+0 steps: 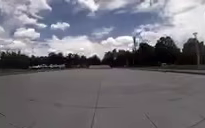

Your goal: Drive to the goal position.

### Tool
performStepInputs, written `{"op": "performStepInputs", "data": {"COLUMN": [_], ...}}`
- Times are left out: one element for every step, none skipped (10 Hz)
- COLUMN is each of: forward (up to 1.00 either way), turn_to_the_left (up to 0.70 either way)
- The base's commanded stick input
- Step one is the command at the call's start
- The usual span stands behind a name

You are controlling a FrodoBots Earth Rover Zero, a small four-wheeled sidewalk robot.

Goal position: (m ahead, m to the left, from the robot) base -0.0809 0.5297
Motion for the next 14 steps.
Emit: {"op": "performStepInputs", "data": {"forward": [0.70, 0.70, 0.70, 0.70, 0.70, 0.70, 0.70, 0.70, 0.70, 0.70, 0.70, 0.70, 0.70, 0.70], "turn_to_the_left": [0.13, 0.12, 0.12, 0.12, 0.13, 0.13, 0.12, 0.12, 0.12, 0.12, 0.12, 0.07, 0.09, 0.07]}}
